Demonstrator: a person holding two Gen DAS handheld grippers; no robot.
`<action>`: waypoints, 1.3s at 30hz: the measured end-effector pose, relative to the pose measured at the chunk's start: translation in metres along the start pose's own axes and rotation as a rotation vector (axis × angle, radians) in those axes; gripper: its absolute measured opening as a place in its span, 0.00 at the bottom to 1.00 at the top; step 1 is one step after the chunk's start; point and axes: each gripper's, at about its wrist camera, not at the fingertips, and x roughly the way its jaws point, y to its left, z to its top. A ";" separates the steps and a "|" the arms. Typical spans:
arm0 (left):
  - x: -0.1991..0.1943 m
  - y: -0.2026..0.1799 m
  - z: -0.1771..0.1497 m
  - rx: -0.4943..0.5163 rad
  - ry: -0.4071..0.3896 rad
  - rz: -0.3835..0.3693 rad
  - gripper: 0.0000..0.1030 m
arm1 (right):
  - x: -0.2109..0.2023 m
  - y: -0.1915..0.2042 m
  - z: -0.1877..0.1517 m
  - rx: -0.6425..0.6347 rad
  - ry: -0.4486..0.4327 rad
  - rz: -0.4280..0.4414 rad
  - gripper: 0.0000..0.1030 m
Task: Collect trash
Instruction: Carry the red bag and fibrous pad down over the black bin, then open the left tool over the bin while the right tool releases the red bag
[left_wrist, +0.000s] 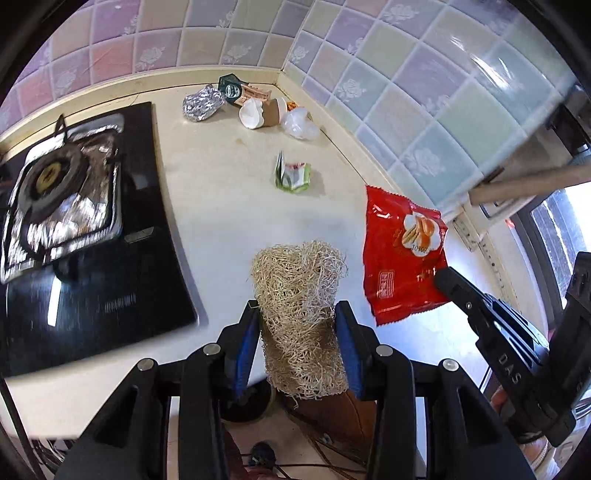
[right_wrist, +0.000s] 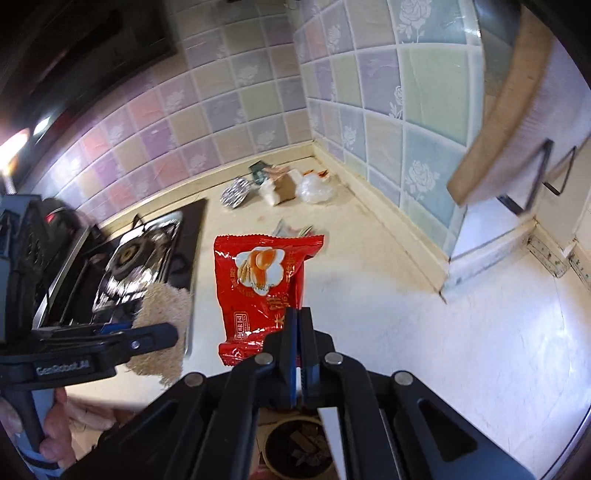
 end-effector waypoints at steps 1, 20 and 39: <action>-0.003 -0.003 -0.013 -0.004 -0.006 0.001 0.38 | -0.006 0.002 -0.009 -0.008 0.005 0.011 0.01; 0.036 -0.009 -0.177 0.029 0.127 0.080 0.38 | -0.007 0.022 -0.179 -0.030 0.239 -0.007 0.01; 0.242 0.091 -0.253 0.012 0.286 0.075 0.38 | 0.187 0.002 -0.344 0.085 0.491 -0.211 0.01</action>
